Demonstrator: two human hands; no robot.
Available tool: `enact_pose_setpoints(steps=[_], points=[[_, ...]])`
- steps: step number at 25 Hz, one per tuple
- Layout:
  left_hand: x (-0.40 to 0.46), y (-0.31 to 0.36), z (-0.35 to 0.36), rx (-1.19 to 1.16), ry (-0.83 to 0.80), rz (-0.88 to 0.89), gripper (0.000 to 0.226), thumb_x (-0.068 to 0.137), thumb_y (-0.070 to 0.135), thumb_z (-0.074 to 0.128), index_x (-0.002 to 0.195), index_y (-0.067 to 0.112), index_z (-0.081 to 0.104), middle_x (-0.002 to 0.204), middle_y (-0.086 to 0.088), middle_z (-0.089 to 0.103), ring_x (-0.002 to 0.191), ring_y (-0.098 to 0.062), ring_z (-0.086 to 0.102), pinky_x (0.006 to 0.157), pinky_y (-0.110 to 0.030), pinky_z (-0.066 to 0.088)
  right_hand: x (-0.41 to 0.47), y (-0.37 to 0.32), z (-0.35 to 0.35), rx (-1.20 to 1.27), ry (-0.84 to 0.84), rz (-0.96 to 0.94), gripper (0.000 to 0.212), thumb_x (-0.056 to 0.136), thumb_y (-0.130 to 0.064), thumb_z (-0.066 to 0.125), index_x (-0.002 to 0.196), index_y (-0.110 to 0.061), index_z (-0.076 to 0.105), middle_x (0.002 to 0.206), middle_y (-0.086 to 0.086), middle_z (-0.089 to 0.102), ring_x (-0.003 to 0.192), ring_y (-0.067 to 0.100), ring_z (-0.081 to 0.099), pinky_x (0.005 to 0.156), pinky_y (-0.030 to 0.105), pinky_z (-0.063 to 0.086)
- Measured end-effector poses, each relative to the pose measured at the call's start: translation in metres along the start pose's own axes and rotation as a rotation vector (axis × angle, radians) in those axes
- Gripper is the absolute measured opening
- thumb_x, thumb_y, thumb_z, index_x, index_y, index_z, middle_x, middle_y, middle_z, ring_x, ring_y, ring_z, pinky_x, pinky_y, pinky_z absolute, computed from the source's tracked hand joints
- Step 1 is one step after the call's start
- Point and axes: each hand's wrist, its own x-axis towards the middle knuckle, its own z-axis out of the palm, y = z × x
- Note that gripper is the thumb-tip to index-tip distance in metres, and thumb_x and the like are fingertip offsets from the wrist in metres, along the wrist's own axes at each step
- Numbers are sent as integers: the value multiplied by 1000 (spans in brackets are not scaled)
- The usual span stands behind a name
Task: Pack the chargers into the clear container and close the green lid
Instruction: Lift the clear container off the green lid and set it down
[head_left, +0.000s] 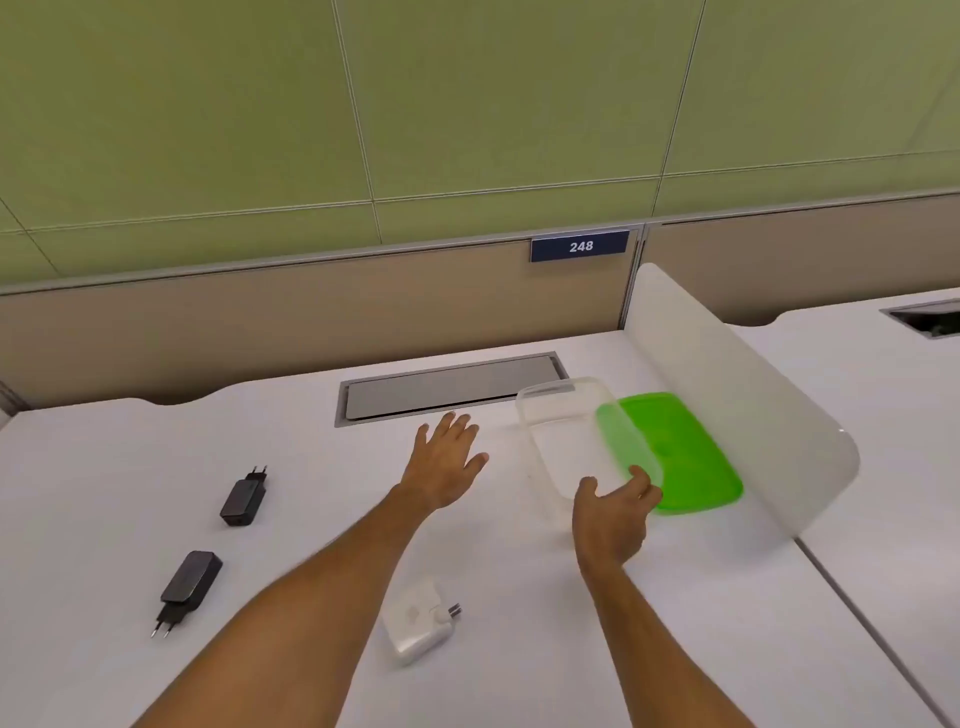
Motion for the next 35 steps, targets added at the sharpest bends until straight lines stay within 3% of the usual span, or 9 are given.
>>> enact_pose_setpoints(steps=[6,14,21,27,31,35], points=[[1,-1,10,-29,-3,-11,56,100,44,26,150,17,21,161,-1,15,149,-18,4,120,-46,3,18,2,6,151,4,352,76,78,-20,61,144,-6,25,140,16,32,99,48,57,88,50,46],[-6,-18,21,-240,46,-144,54,100,42,29,148,18,24,159,-1,22,148,-18,10,119,-45,6,26,1,22,192,0,454,53,85,-13,48,136,-1,40,141,19,45,120,43,50,102,50,39],[-7,-36,12,-482,106,-283,51,102,37,30,148,17,27,158,-3,25,147,-19,15,120,-43,11,25,-12,33,221,29,330,47,86,-14,48,131,-1,49,135,18,55,120,41,52,104,49,39],[1,-59,-16,-863,130,-481,55,99,43,35,149,20,28,158,-3,26,145,-21,24,116,-36,20,27,-30,43,168,-109,124,44,86,-18,50,126,-2,57,119,20,66,114,39,57,100,43,42],[-1,-81,-32,-1052,108,-614,55,100,44,30,148,19,27,158,0,24,144,-19,24,115,-35,19,27,-46,51,125,-253,-23,28,77,-23,43,85,-5,63,78,12,65,84,38,61,78,39,45],[-4,-98,-40,-1152,69,-704,54,100,47,27,135,11,48,147,-6,43,131,-22,41,109,-37,27,28,-60,64,119,-388,-70,14,75,-22,44,71,-14,56,71,7,61,74,33,55,73,37,45]])
